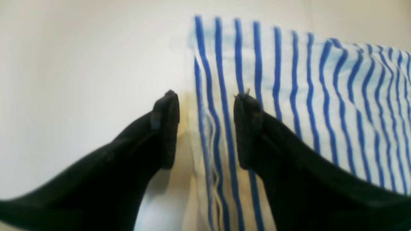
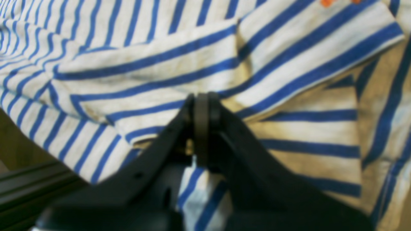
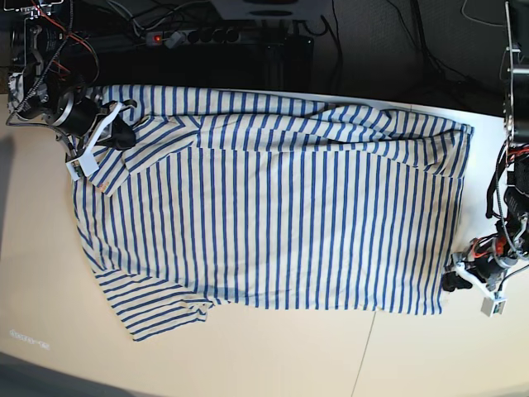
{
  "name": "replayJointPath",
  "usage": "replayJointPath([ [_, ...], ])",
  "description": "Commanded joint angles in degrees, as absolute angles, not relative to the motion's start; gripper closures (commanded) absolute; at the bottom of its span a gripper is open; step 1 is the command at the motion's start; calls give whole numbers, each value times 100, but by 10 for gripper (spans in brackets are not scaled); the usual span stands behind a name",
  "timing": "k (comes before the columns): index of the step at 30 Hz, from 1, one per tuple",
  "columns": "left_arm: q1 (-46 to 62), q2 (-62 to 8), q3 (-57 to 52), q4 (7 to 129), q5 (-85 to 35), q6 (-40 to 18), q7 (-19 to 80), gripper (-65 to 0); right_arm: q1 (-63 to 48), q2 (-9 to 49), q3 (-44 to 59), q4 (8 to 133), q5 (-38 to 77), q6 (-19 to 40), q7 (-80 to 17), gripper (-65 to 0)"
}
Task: Fold the T-shirt properly
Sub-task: 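Release the left gripper and move it to the shirt's hem corner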
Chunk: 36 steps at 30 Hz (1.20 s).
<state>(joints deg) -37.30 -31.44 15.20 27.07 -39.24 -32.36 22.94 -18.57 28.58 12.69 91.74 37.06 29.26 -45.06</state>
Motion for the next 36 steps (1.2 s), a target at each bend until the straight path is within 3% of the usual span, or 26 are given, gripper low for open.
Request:
replayJointPath([
  [1,-4014,-3166,1498,2585,-3981,-3297,2180,-306,-1879,2952,1306,9181,3492,3024,-4657,0],
  [15,-4128,-2622,1498,1831,-3809,-3201,2112,-305,-1876,2952,1308,9181,3656,3024,-4654,0],
  [28,-4700,-3055,1251,1839,-3616,-3153,1953,-305,-1859,2952,1308,9181,3645,3024,-4674,0],
  [36,-4311,-3002,1251,1835,-3548,-3168,2012,-306,-1859,2952,1308,9181,3647,3024,-4674,0],
])
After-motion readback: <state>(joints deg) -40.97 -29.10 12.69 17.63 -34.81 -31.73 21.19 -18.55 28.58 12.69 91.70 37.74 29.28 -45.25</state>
